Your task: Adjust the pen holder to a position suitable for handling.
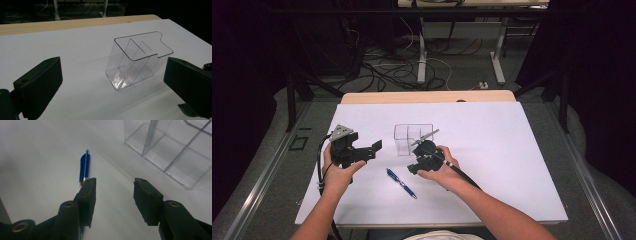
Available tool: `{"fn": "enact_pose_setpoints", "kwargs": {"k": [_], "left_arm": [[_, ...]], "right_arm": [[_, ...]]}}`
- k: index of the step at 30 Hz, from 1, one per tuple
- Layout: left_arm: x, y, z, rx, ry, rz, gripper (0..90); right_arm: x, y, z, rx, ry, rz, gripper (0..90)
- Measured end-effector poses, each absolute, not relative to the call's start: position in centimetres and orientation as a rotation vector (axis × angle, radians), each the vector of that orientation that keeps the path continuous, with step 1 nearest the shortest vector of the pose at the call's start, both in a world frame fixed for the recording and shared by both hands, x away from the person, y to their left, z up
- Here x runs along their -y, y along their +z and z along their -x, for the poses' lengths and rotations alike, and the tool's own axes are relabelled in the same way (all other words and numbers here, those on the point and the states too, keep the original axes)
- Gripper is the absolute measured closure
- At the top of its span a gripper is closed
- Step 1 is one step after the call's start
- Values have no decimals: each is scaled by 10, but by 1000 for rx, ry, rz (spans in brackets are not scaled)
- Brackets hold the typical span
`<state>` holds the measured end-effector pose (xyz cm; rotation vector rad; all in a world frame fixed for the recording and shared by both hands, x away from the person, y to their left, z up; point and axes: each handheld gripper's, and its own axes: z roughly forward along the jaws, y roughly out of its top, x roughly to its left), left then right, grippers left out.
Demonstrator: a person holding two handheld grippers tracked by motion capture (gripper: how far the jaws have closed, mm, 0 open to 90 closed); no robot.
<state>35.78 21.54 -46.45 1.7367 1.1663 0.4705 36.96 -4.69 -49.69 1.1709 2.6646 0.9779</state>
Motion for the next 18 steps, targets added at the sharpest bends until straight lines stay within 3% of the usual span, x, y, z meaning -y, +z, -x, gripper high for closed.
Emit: {"fn": "enact_pose_setpoints", "kwargs": {"k": [18], "left_arm": [[-218, -467, -359, -1214, 460, -1741, 17]], "right_arm": [[19, -515, -365, -2840, 832, -1136, 675]]}}
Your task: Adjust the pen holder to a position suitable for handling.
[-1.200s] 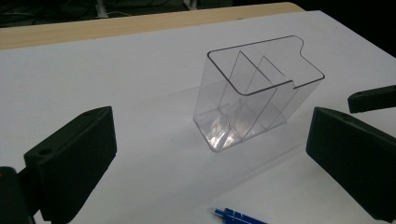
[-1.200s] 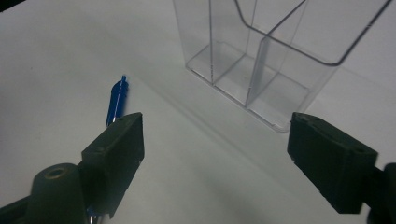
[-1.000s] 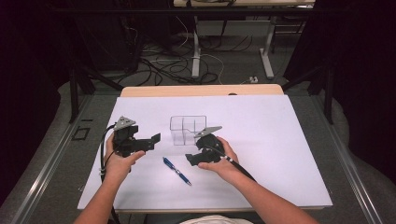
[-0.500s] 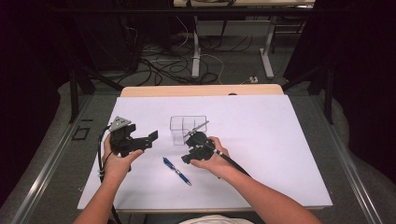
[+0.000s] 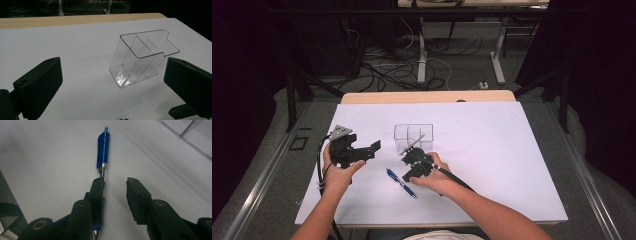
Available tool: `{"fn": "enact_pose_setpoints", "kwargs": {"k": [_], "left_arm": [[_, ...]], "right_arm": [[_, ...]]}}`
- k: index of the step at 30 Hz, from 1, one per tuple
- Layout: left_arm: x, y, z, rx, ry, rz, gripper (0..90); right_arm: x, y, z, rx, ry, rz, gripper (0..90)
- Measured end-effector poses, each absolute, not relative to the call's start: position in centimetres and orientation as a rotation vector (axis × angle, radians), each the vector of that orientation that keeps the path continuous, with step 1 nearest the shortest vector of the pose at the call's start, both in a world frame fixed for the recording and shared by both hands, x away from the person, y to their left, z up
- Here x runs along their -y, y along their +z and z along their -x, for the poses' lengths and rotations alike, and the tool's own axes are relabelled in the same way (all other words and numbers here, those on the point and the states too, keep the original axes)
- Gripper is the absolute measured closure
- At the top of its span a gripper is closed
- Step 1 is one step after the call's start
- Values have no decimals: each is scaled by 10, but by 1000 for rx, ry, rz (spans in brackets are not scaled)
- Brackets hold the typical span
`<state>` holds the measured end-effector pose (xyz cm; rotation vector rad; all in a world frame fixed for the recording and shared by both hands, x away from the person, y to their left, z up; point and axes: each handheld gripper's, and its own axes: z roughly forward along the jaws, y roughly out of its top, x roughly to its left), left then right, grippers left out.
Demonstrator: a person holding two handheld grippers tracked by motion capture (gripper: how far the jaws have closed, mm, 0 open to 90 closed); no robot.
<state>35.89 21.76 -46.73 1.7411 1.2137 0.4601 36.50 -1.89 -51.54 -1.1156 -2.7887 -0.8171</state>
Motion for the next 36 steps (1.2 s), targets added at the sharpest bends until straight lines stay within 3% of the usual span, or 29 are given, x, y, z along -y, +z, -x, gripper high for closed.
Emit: {"fn": "enact_pose_setpoints", "kwargs": {"k": [36], "left_arm": [[-219, -470, -361, -1223, 434, -1740, 17]], "right_arm": [[-4, -536, -367, 2695, -648, 1188, 783]]}}
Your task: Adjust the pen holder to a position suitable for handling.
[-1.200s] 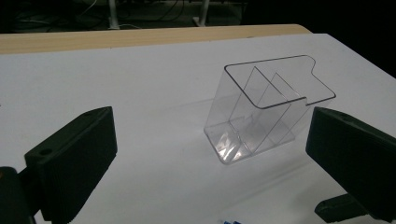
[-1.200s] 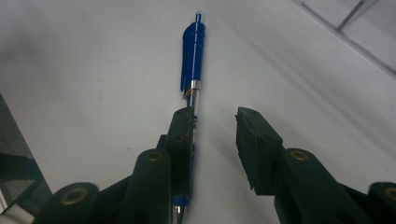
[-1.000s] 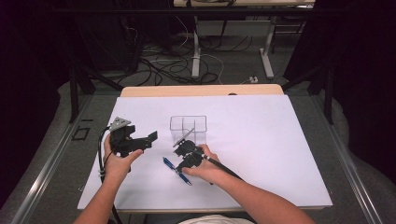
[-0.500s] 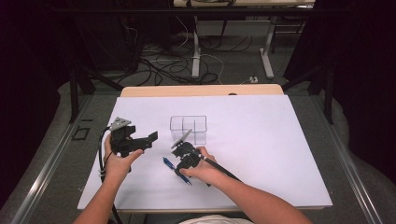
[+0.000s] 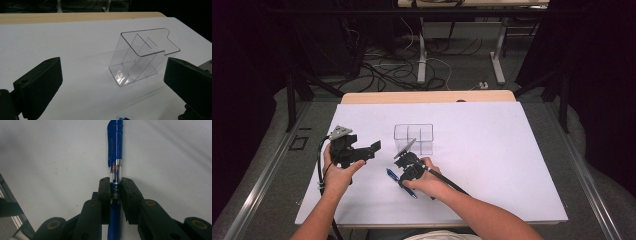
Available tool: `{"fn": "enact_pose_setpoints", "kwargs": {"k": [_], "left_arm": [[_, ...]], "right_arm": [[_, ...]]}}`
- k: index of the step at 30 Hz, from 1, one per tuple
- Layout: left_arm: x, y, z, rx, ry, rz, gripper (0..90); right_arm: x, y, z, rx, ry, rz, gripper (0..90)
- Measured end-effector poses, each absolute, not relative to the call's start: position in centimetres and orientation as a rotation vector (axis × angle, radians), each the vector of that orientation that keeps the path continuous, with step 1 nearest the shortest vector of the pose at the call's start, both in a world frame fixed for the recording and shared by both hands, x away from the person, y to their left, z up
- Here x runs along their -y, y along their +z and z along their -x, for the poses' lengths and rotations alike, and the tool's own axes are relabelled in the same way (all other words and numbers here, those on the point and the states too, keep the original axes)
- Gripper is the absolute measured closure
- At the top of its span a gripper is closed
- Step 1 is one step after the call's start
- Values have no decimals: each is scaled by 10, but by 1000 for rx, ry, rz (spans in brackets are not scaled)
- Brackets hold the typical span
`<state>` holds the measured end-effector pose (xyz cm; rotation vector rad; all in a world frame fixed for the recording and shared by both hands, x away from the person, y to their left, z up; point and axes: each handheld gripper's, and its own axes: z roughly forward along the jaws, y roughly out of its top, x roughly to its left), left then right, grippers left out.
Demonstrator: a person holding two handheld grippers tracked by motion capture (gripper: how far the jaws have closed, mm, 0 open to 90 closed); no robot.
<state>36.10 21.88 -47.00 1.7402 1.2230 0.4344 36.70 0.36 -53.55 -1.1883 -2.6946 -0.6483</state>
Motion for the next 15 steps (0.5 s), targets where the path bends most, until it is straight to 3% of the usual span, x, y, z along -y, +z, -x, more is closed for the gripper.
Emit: {"fn": "enact_pose_setpoints", "kwargs": {"k": [15], "left_arm": [[-218, -470, -361, -1223, 440, -1741, 17]], "right_arm": [[-3, -536, -367, 2643, -645, 1256, 795]]}}
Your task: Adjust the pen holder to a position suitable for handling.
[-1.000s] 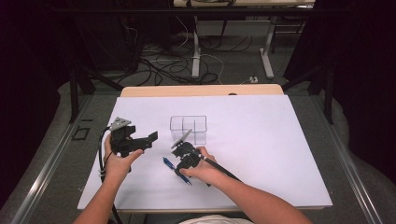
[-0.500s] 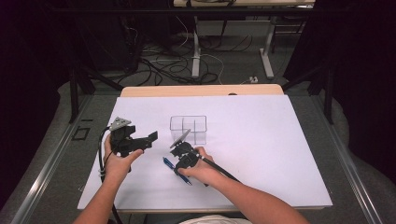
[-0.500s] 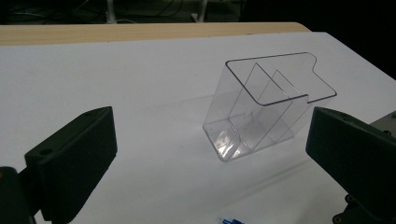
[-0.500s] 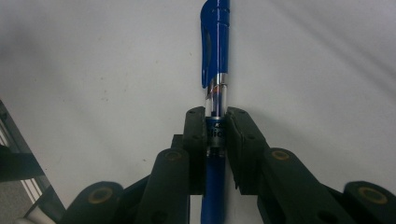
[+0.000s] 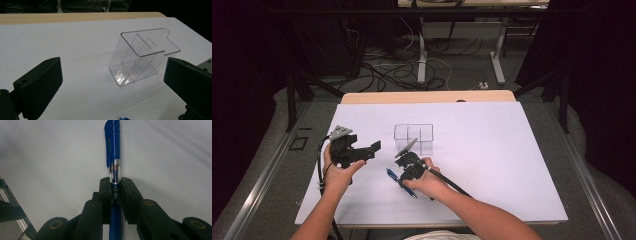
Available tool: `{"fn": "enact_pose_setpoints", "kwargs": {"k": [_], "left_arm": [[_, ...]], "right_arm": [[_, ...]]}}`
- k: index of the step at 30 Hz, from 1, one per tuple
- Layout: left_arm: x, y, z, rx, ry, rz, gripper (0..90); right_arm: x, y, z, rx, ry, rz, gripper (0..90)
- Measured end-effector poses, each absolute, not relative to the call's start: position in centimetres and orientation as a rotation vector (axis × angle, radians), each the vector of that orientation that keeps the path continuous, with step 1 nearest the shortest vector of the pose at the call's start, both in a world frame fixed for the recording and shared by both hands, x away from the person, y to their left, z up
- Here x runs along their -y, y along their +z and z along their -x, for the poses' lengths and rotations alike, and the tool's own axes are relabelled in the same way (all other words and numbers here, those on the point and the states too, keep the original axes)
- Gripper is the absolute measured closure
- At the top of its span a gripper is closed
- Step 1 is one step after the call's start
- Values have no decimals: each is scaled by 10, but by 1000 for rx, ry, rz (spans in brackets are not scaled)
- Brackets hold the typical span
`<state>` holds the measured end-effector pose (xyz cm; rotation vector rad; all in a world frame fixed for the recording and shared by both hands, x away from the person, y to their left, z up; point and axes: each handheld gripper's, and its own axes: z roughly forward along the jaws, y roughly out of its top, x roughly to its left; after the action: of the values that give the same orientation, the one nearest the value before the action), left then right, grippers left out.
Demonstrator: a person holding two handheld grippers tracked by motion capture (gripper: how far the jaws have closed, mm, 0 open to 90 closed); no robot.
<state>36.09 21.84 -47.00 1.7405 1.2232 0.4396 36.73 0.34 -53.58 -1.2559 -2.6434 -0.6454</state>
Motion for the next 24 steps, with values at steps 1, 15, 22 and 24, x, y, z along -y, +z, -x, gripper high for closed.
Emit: {"fn": "enact_pose_setpoints", "kwargs": {"k": [1, 15, 22, 24], "left_arm": [[-218, -470, -361, -1222, 441, -1743, 17], [-218, -470, -361, -1225, 446, -1741, 18], [-218, -470, -361, -1215, 435, -1744, 40], [-216, -470, -360, -1208, 439, -1742, 46]], "right_arm": [[-3, -536, -367, 2643, -643, 1259, 795], [2, -530, -366, 2658, -698, 1236, 795], [17, -517, -368, 2699, -731, 1191, 796], [24, -513, -368, 2688, -741, 1190, 795]]}}
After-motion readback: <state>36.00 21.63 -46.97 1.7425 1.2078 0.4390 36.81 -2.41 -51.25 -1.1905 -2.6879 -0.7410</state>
